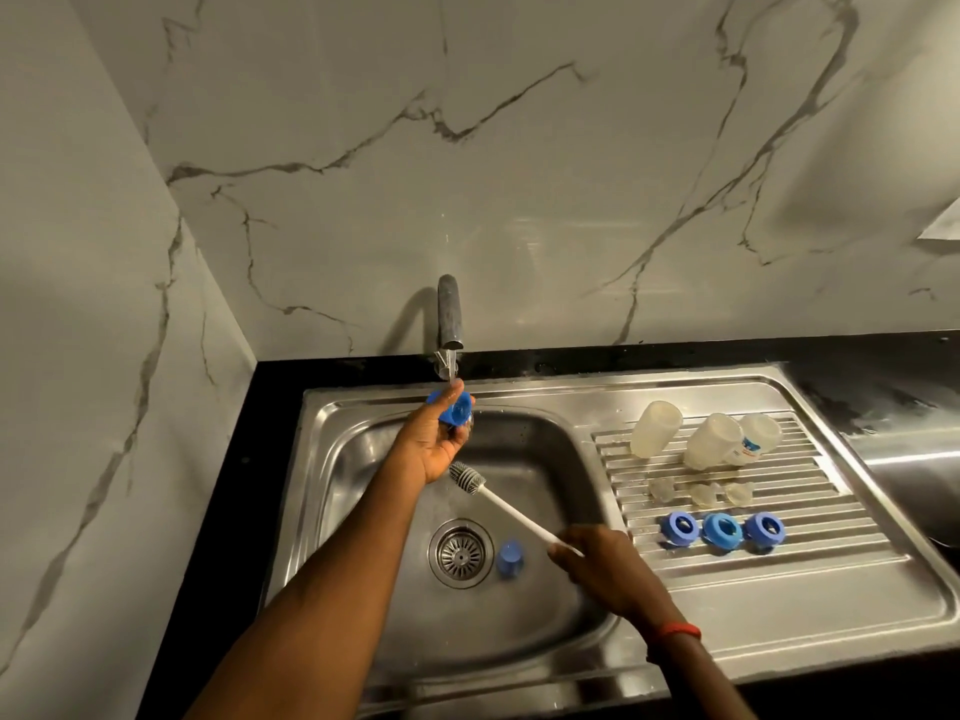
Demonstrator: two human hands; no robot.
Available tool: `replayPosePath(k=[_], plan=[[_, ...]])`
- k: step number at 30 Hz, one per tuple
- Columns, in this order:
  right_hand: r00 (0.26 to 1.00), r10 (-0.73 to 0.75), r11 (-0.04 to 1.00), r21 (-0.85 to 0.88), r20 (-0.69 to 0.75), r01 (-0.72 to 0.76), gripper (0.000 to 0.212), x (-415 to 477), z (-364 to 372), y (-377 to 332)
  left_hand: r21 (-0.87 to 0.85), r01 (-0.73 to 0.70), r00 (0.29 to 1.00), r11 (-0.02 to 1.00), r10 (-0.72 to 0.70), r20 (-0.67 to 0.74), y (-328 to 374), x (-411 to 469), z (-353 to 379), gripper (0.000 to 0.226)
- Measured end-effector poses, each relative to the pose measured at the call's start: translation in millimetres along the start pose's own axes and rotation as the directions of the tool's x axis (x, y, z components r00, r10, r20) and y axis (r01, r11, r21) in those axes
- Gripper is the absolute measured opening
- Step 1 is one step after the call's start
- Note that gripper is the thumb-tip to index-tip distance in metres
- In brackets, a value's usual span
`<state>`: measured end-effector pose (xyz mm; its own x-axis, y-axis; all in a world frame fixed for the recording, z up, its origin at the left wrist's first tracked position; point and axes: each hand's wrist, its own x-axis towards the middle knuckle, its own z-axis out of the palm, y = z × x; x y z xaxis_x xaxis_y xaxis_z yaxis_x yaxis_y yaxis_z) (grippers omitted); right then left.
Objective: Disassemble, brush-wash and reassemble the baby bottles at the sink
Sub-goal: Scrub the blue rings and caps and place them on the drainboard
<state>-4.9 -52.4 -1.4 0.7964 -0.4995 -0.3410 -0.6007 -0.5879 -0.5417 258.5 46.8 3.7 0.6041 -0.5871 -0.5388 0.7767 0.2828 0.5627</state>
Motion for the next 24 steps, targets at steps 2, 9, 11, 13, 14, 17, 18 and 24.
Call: replayPosePath(k=[2, 9, 11, 13, 14, 17, 18, 24], plan=[[1.000, -0.010, 1.000, 0.009, -0.005, 0.010, 0.012, -0.3, 2.1, 0.4, 0.123, -0.063, 0.997, 0.990, 0.067, -0.025, -1.0, 0.5, -1.0, 0.036], [1.000, -0.007, 1.000, -0.007, -0.007, 0.007, 0.023, 3.0, 10.8, 8.7, 0.596, -0.497, 0.861, 0.631, 0.443, 0.248, 4.8, 1.8, -1.3, 0.049], [1.000, -0.022, 1.000, -0.002, -0.015, 0.022, 0.025, 4.3, 11.5, 6.2, 0.694, -0.569, 0.788, 0.440, 0.532, 0.308, 11.8, -0.9, 1.6, 0.046], [0.999, -0.034, 0.999, 0.012, -0.024, 0.034, 0.024, 5.4, 11.2, 2.9, 0.744, -0.634, 0.712, 0.212, 0.537, 0.454, 20.5, -4.2, 2.5, 0.045], [0.999, -0.041, 0.999, 0.017, -0.026, 0.042, 0.023, 6.1, 11.5, 2.3, 0.744, -0.650, 0.698, 0.154, 0.507, 0.505, 24.0, -4.8, 0.8, 0.044], [0.997, -0.065, 0.998, 0.014, -0.037, 0.065, 0.025, 6.5, 11.3, 3.1, 0.753, -0.626, 0.751, 0.206, 0.419, 0.510, 26.5, -5.5, -0.8, 0.029], [0.997, -0.071, 0.997, 0.016, -0.041, 0.071, 0.026, 6.2, 11.2, 3.8, 0.729, -0.601, 0.785, 0.328, 0.416, 0.460, 24.6, -7.3, 1.0, 0.025], [0.998, -0.060, 0.998, 0.023, -0.019, 0.060, 0.026, 4.6, 11.5, 7.3, 0.406, -0.183, 0.981, 0.895, 0.192, 0.018, 12.6, -5.4, 0.7, 0.034]])
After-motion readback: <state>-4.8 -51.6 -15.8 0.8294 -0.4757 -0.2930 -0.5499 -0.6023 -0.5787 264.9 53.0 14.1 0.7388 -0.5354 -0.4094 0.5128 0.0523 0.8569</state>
